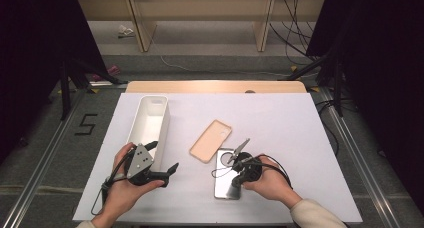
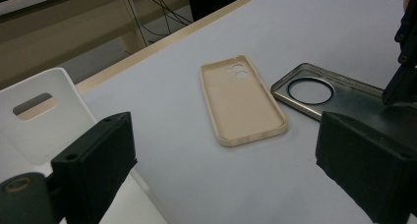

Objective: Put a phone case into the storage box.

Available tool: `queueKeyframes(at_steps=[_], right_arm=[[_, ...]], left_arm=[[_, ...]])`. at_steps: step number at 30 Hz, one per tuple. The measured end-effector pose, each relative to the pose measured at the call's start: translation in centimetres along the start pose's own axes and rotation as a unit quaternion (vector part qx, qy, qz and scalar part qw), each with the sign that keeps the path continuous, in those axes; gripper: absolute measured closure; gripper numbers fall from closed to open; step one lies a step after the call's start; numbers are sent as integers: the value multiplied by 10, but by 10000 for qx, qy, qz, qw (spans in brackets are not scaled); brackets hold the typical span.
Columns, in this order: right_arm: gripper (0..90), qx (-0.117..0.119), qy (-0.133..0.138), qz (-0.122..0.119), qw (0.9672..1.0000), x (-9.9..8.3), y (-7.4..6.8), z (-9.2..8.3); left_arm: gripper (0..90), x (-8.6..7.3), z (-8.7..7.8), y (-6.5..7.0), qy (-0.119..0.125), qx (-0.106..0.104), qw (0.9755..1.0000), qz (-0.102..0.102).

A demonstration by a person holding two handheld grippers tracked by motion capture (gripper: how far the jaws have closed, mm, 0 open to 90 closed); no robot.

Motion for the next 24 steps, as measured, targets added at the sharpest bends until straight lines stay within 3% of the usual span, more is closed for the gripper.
queueKeyframes(at_steps=[15, 16, 17, 18, 21, 22, 23, 24], right_arm=[[897, -34, -55, 1, 10000, -1, 1, 1], [867, -33, -44, -15, 10000, -1, 1, 1], [786, -64, 6, -146, 9999, 0, 0, -1], [786, -64, 6, -146, 9999, 0, 0, -1], [572, -158, 91, -628, 9979, 3, -4, -5], [572, -158, 91, -628, 9979, 3, -4, -5], [523, -206, 92, -831, 9963, 3, -5, -7], [418, -356, 82, -1242, 9916, 4, -6, -10]], left_arm=[[78, 1, 0, -1, 34, 23, 10000, 39], [77, 1, 0, -1, 35, 25, 10000, 39], [78, 0, 0, 0, 16, -6, 10000, -15], [79, 0, 0, 0, 16, -6, 10000, -15], [82, 0, 0, 1, 11, -13, 10000, -13], [82, 0, 0, 0, 12, -14, 10000, -9], [82, 1, 0, 1, 14, -14, 10000, -9], [82, 1, 0, 0, 13, -13, 10000, -6]])
Point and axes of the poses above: each handheld gripper's, and its own axes: z roughly forward along the jaws, x roughly out of its top, y roughly to its right, the point moved 7 cm from there along z, roughly forward along the jaws, and after that the axes turned 7 degrees about z, right-handed, at the moved point
